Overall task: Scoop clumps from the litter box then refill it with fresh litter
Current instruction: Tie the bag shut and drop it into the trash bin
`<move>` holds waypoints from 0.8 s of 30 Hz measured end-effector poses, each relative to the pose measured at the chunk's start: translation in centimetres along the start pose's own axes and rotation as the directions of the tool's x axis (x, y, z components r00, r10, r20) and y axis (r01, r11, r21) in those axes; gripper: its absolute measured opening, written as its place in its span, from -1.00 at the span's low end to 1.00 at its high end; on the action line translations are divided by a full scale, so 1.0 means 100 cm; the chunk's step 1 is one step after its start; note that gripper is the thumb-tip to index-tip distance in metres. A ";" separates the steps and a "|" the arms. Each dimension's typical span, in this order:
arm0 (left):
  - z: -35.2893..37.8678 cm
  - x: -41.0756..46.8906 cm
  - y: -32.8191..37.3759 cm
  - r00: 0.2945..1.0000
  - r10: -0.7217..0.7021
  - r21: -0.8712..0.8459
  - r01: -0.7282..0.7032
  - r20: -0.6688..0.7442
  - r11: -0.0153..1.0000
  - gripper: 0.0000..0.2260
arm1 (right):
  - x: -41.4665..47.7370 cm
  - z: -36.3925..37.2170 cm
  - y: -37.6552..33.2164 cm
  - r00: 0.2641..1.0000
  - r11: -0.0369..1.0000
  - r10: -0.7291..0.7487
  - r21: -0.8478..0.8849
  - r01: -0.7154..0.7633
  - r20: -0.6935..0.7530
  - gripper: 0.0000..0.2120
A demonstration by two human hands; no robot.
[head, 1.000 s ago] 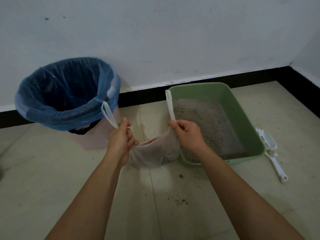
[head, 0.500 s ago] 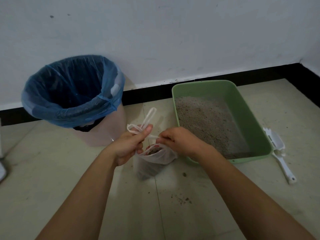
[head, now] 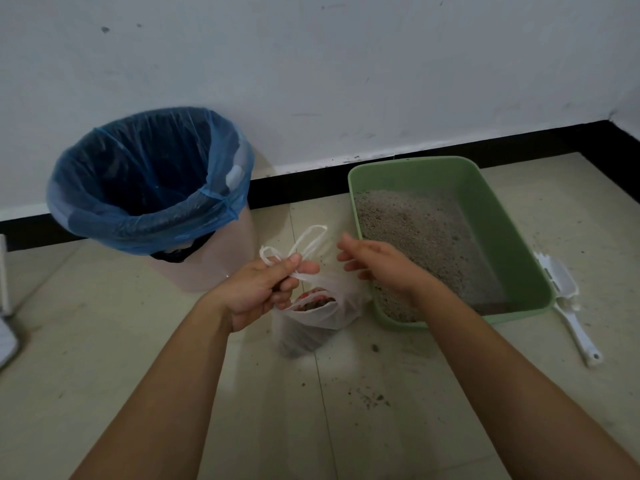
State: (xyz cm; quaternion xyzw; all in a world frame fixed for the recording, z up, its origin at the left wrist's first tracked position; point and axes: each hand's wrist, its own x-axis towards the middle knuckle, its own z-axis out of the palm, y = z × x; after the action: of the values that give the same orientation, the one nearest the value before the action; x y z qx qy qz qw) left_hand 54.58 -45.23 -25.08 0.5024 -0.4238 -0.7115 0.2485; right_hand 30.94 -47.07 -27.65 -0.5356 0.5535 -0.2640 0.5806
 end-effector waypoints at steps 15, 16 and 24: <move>0.007 0.010 -0.003 0.991 0.029 -0.377 -0.075 -0.127 0.923 -0.68 | -0.009 -0.001 -0.040 0.980 0.979 -0.167 0.096 0.178 -0.112 -0.91; 0.006 0.013 -0.004 0.984 0.030 -0.415 -0.101 -0.174 0.904 -0.69 | -0.012 -0.001 -0.038 0.987 0.984 -0.147 0.093 0.153 -0.059 -0.90; 0.002 0.009 -0.002 0.956 0.102 -0.299 -0.185 -0.274 0.936 -0.81 | -0.008 0.011 -0.007 0.985 0.955 -0.030 -0.284 0.078 0.171 -0.87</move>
State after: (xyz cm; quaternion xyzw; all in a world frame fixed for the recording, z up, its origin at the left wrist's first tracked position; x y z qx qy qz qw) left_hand 54.05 -45.79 -25.70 0.5097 -0.3025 -0.6803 0.4311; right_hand 31.94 -46.20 -26.92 -0.6499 0.5213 -0.1506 0.5321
